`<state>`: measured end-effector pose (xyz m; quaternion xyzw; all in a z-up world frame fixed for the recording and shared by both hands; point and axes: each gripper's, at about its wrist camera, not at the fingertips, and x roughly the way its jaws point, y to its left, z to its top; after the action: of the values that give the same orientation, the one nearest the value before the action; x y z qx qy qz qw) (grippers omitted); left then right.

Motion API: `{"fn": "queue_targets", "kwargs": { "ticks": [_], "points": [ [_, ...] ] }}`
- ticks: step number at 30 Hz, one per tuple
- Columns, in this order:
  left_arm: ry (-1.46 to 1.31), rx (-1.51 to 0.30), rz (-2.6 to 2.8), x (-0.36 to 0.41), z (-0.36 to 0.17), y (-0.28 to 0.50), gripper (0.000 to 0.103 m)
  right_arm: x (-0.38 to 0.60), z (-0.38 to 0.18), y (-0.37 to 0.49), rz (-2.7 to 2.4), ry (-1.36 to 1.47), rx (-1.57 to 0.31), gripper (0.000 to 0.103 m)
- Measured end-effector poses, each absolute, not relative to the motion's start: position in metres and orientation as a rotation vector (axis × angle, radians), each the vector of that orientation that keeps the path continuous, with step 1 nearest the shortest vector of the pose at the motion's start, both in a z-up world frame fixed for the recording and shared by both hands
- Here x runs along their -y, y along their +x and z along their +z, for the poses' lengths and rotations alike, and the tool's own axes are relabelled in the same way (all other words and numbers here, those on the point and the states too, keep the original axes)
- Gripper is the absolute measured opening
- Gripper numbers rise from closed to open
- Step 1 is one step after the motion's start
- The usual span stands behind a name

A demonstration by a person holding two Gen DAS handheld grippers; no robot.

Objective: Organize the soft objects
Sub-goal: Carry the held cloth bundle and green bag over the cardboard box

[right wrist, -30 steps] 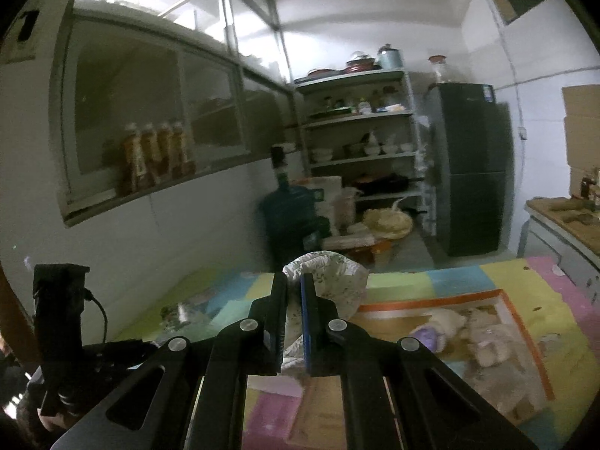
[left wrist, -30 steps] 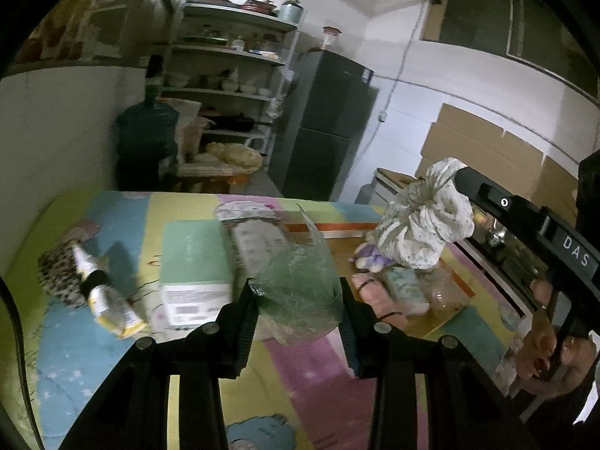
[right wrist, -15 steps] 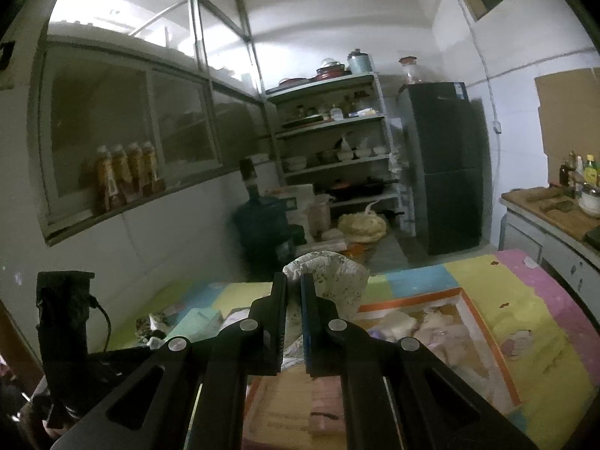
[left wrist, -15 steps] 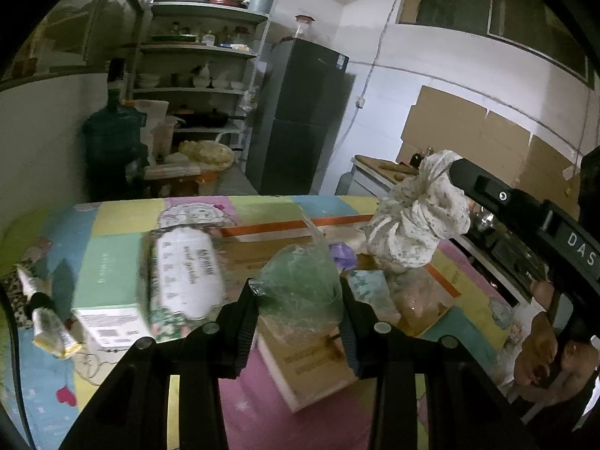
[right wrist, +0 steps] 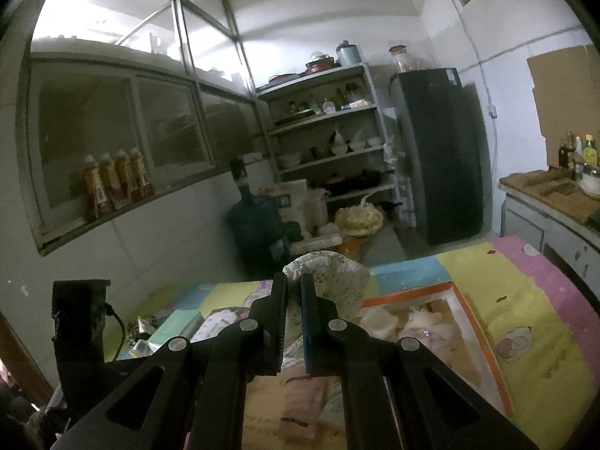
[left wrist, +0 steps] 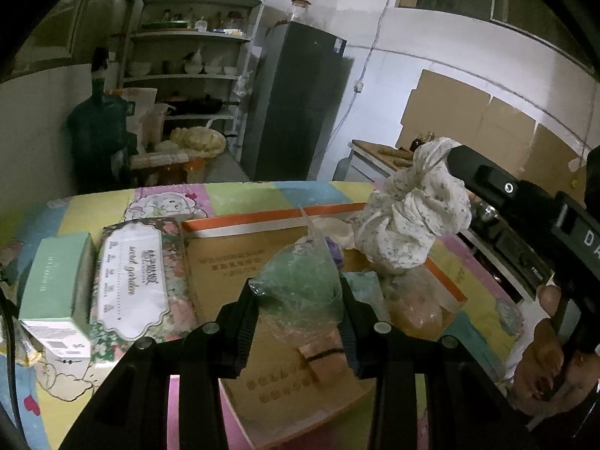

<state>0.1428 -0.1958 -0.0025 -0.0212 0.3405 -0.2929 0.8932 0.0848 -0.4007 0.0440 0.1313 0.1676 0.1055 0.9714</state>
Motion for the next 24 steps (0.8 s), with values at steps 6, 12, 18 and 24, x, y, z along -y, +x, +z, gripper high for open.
{"fn": "queue_targets", "kwargs": {
  "ticks": [6,12,18,24],
  "points": [
    [-0.046,-0.731,-0.589,0.207,-0.012,0.157,0.040,0.410,0.029,0.099,0.225,0.297,-0.366,0.007],
    [-0.048,-0.766,-0.568,0.218,-0.024,0.173,0.040,0.422,0.007,0.113,0.212,0.326,-0.423,0.007],
    [-0.060,-0.807,-0.561,0.223,-0.034,0.184,0.040,0.435,-0.010,0.116,0.187,0.350,-0.459,0.007],
    [-0.053,-0.832,-0.553,0.227,-0.041,0.189,0.040,0.444,-0.023,0.116,0.172,0.365,-0.486,0.007]
  ]
}}
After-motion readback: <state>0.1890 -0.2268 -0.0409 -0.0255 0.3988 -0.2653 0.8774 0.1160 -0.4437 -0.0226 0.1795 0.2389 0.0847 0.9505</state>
